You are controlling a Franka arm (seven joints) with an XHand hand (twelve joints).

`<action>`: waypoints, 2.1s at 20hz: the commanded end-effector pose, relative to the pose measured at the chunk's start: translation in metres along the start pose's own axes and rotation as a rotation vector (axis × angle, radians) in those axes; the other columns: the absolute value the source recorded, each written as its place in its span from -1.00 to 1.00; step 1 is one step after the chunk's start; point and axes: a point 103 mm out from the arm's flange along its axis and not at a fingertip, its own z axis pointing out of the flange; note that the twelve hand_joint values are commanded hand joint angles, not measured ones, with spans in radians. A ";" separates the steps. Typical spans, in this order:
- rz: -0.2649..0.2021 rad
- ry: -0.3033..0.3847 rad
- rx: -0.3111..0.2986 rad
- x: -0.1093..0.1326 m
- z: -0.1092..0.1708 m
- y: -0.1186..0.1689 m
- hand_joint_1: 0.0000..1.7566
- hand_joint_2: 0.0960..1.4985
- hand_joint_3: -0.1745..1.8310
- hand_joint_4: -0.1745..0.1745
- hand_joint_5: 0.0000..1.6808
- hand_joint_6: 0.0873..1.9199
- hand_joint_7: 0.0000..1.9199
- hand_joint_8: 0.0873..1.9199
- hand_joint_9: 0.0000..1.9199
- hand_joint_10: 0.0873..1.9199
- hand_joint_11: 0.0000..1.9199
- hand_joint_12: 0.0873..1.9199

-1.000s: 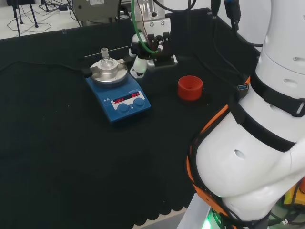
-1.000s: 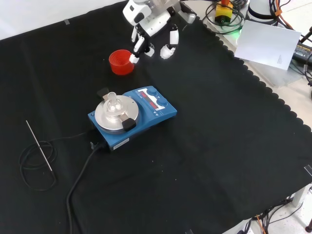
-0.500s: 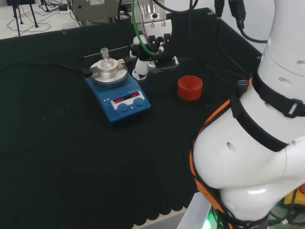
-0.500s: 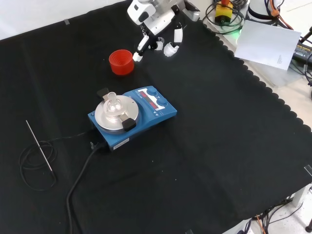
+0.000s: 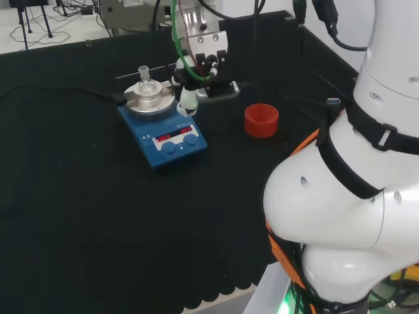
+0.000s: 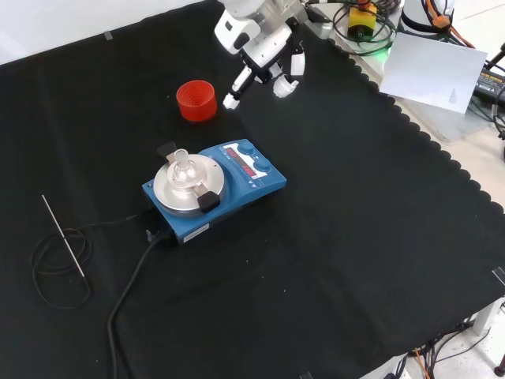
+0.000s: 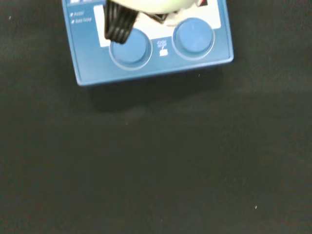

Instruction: Turn on the heater.

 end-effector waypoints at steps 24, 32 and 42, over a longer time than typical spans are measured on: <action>-0.039 -0.098 0.386 0.022 0.035 0.003 0.67 -0.22 0.29 -0.08 -0.85 -1.00 0.70 0.71 0.85 0.70 0.79 0.56; -0.065 -0.110 0.415 0.032 0.045 0.008 0.67 -0.23 0.32 -0.05 -0.87 -1.00 0.71 0.71 0.85 0.70 0.79 0.57; -0.073 -0.104 0.462 0.034 0.053 0.020 0.67 -0.25 0.34 -0.04 -0.86 -1.00 0.72 0.71 0.85 0.71 0.79 0.57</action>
